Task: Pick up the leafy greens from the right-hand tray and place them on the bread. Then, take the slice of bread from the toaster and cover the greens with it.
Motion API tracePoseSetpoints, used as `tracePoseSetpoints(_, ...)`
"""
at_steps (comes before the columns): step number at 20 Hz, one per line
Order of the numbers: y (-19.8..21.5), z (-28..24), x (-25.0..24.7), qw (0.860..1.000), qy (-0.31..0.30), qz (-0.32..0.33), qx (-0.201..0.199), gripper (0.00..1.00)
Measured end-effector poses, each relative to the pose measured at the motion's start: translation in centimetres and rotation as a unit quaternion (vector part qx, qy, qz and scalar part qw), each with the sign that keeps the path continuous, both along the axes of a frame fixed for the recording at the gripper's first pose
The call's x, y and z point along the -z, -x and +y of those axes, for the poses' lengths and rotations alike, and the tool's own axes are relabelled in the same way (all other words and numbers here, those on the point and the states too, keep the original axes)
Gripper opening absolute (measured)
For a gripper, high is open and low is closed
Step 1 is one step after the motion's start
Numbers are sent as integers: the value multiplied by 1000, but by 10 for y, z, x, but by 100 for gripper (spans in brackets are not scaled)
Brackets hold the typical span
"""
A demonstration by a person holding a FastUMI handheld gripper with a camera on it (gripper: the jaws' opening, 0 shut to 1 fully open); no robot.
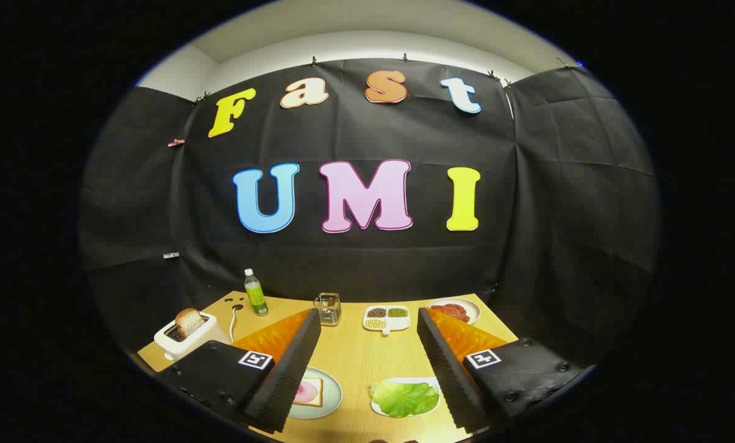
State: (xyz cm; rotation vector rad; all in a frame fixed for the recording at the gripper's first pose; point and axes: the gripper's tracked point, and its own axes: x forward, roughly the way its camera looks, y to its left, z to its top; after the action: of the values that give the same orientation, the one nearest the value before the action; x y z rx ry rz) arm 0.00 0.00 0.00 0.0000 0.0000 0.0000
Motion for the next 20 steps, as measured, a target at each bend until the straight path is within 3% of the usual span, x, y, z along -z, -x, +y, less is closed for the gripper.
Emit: tracePoseSetpoints(20,-23,-5,24,999,-10,41,-9,98)
